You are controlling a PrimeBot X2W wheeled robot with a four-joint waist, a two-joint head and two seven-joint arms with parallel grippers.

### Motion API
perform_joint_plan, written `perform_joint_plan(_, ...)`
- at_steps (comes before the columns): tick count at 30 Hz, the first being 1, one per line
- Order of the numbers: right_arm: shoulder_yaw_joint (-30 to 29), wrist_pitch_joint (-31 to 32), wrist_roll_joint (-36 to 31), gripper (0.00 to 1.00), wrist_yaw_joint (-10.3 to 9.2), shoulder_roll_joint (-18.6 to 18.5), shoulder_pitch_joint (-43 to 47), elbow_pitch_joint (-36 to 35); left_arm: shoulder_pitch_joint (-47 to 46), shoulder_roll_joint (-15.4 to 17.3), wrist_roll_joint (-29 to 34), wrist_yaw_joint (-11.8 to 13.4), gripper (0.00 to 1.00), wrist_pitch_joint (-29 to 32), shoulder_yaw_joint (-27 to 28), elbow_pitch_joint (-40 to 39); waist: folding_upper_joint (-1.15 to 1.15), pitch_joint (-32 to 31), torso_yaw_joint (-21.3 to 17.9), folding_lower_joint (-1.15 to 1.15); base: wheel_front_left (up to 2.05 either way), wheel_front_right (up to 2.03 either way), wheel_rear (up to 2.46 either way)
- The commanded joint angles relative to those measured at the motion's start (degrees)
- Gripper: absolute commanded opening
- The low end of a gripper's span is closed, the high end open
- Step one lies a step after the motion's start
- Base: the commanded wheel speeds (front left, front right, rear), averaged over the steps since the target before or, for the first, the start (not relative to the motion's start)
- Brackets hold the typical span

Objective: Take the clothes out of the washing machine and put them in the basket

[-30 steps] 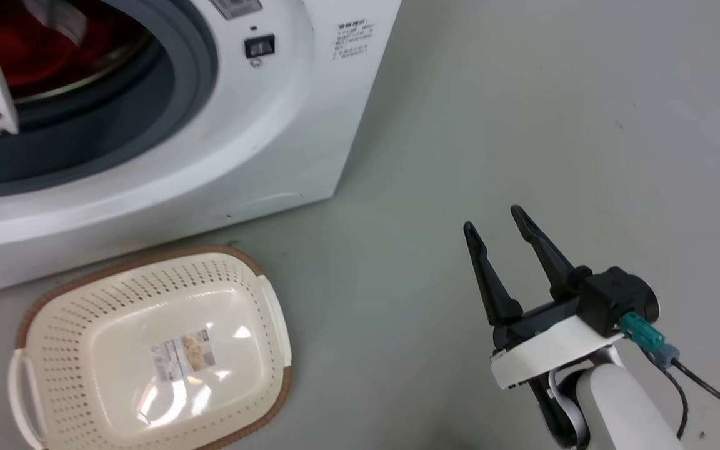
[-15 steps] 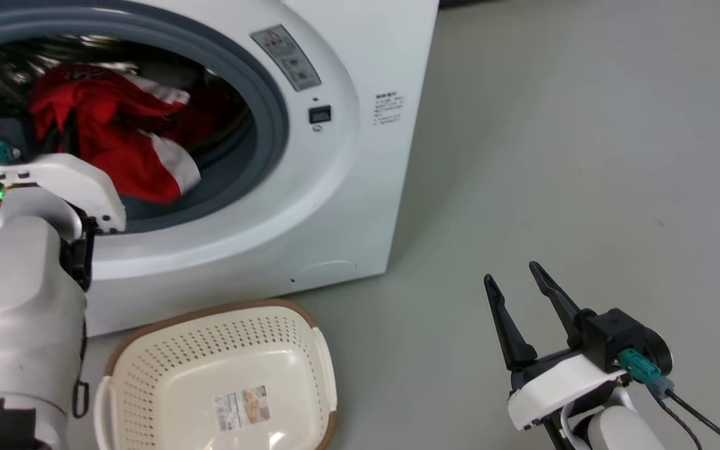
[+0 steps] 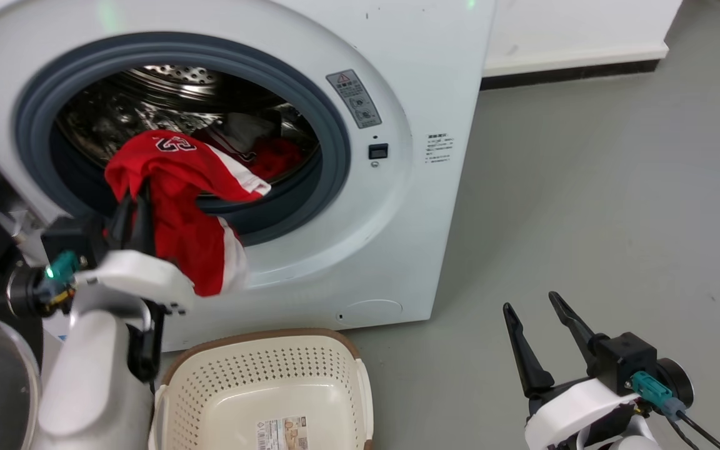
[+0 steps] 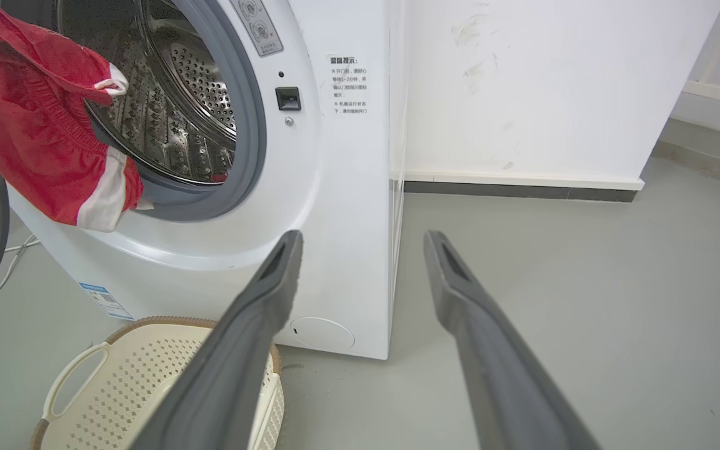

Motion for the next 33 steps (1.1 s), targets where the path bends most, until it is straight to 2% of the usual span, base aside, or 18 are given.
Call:
perform_joint_plan(1, 0.13, 0.66, -0.39, 1.00, -0.04, 0.01, 0.93, -0.93, 4.13, -1.23, -0.05, 0.43, 0.00, -0.14, 0.60, -4.54, 0.00, -0.84, 0.86, 0.01, 0.00, 0.00, 0.00)
perform_joint_plan(8, -0.57, 1.73, -1.01, 1.00, -0.04, 0.01, 2.36, -2.84, 15.42, -3.85, 0.57, 1.46, 0.00, -0.14, 1.58, -18.63, 0.00, -0.89, 2.47, 0.01, 0.00, 0.00, 0.00)
perform_joint_plan(16, -0.79, 2.61, -1.42, 1.00, -0.04, 0.01, 2.12, -4.45, 24.53, -7.12, -0.81, 1.28, 0.00, -0.15, 0.03, -23.52, 0.00, 1.07, 4.44, 0.01, 0.00, 0.00, 0.00)
perform_joint_plan(20, -0.83, 2.64, -1.66, 1.00, -0.04, 0.01, 1.14, -4.75, 27.25, -8.51, -1.88, 1.04, 0.00, -0.15, -1.09, -21.04, 0.00, 2.70, 5.41, 0.01, 0.00, 0.00, 0.00)
perform_joint_plan(24, -0.57, 2.67, -1.54, 1.00, -0.04, 0.01, 0.36, -4.64, 27.28, -9.47, -2.79, 0.07, 0.00, -0.15, -2.84, -15.30, 0.00, 4.48, 5.96, 0.01, 0.00, 0.00, 0.00)
perform_joint_plan(33, 0.25, 1.95, -1.64, 1.00, -0.04, 0.01, -2.90, -4.91, 19.86, -10.18, -4.50, -1.88, 0.00, -0.15, -4.44, -1.35, 0.00, 10.71, 5.33, 0.01, 0.00, 0.00, 0.00)
